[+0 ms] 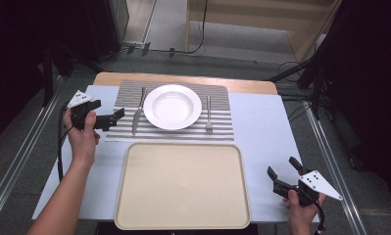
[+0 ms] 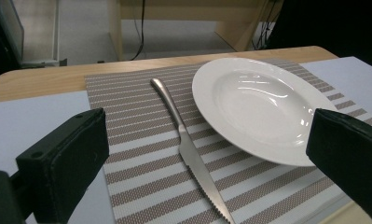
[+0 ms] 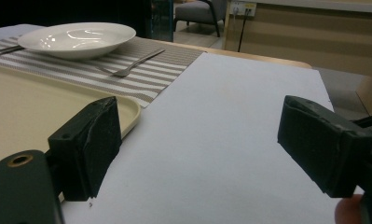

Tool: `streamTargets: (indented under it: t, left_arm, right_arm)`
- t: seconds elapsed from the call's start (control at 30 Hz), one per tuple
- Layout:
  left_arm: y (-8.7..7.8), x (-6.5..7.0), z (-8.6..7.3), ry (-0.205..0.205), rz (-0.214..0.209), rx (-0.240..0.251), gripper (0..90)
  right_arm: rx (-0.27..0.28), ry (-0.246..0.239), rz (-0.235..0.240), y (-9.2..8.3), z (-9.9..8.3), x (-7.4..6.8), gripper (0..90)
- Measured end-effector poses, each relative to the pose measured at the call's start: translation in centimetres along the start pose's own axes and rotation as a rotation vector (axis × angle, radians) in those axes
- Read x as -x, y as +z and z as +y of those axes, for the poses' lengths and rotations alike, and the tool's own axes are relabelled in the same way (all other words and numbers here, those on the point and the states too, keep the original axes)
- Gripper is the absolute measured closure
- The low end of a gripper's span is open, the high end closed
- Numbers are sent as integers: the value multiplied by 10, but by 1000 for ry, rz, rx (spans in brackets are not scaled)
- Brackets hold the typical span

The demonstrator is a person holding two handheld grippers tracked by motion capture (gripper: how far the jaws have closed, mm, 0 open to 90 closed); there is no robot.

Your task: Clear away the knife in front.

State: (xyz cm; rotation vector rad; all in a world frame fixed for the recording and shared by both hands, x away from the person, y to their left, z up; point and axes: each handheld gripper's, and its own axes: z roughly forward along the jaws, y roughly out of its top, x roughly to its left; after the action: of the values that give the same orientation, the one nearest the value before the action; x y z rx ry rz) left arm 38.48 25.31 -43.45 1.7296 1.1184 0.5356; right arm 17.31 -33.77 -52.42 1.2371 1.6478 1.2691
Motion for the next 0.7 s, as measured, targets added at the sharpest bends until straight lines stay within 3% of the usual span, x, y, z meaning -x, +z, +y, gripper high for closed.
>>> streamTargets:
  t: [0.1, 0.27, 0.33, 0.43, 0.47, 0.6, 0.7]
  left_arm:
    - [9, -2, 6, 4, 2, -23, 0]
    - [26, -9, 13, -27, 14, -72, 0]
    - [35, -14, 15, -38, -1, -95, 0]
    - [48, -17, 18, -45, 27, -150, 0]
    - [51, -18, 20, -46, 37, -167, 52]
    - [67, -21, 22, -59, 58, -215, 116]
    - [80, -22, 22, -59, 50, -265, 184]
  right_arm:
    - [1, -2, 0, 0, 0, 0, 142]
    - [-3, -4, 2, 1, 0, 0, 143]
    - [-4, -5, 3, 1, 0, 0, 143]
    - [-5, -6, 3, 1, 0, 0, 144]
    - [-6, -5, 4, 1, 0, -1, 144]
    - [-8, -7, 4, 2, -1, -1, 144]
    - [-9, -11, 2, 2, -1, -1, 144]
